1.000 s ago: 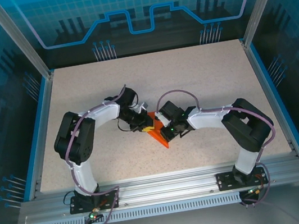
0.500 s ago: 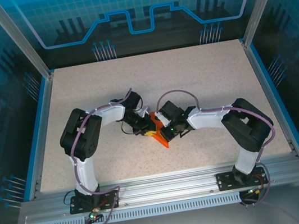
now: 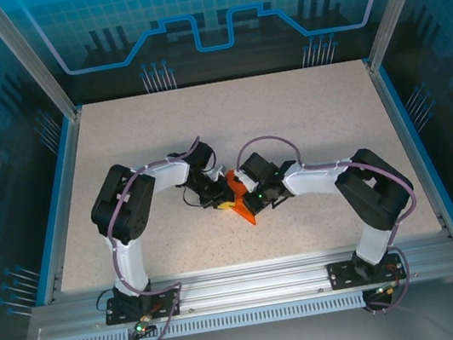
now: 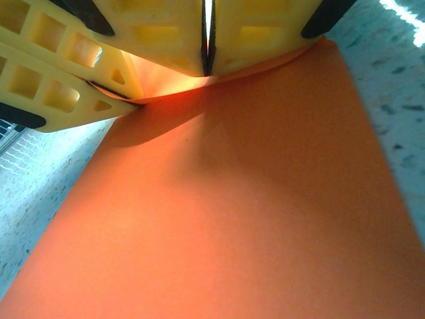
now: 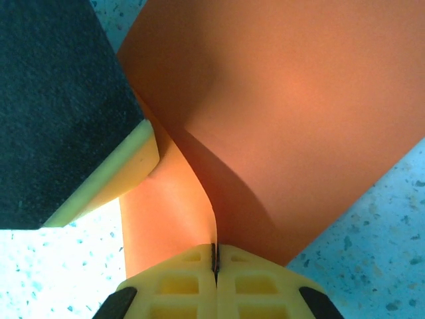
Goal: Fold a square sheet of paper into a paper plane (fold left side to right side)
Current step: Third fold the triangle at the center of the table.
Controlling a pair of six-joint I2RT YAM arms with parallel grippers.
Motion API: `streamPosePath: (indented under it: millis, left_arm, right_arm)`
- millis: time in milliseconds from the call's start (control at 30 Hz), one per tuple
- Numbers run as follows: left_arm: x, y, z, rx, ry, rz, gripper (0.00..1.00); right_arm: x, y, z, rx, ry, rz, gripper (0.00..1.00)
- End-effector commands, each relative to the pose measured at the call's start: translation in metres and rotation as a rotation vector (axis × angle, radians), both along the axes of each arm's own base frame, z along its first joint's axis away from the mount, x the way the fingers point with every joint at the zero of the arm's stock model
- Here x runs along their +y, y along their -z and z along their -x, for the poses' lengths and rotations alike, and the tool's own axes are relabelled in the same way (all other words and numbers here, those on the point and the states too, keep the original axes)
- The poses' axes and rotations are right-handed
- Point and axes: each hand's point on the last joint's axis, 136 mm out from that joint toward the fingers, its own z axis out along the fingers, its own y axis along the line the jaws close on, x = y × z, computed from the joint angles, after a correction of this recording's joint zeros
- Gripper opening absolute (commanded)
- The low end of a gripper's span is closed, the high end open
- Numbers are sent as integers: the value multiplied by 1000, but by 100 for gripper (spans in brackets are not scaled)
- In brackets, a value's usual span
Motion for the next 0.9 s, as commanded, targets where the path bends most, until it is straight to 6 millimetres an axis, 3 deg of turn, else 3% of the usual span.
streamPosePath:
  millis: [0, 167, 500, 600, 667, 800, 867]
  left_arm:
    - [16, 31, 14, 54, -6, -108, 12]
    - [20, 36, 17, 61, -5, -128, 11]
    - [22, 38, 17, 62, -7, -137, 11]
    - [22, 38, 16, 64, -9, -138, 11]
    - [22, 39, 17, 67, -8, -141, 11]
    - [22, 40, 17, 68, -9, -145, 11]
    - [22, 39, 16, 66, -9, -143, 10]
  right_arm:
    - [-3, -5, 1, 59, 37, 4, 12]
    - [5, -31, -11, 37, 80, -62, 24]
    - [14, -65, 2, 83, 208, -293, 23]
    - [17, -66, 10, 110, 263, -376, 20]
    - [23, -64, 15, 139, 269, -407, 13]
    - [40, -51, 25, 207, 249, -380, 0]
    - [43, -43, 25, 223, 262, -358, 0]
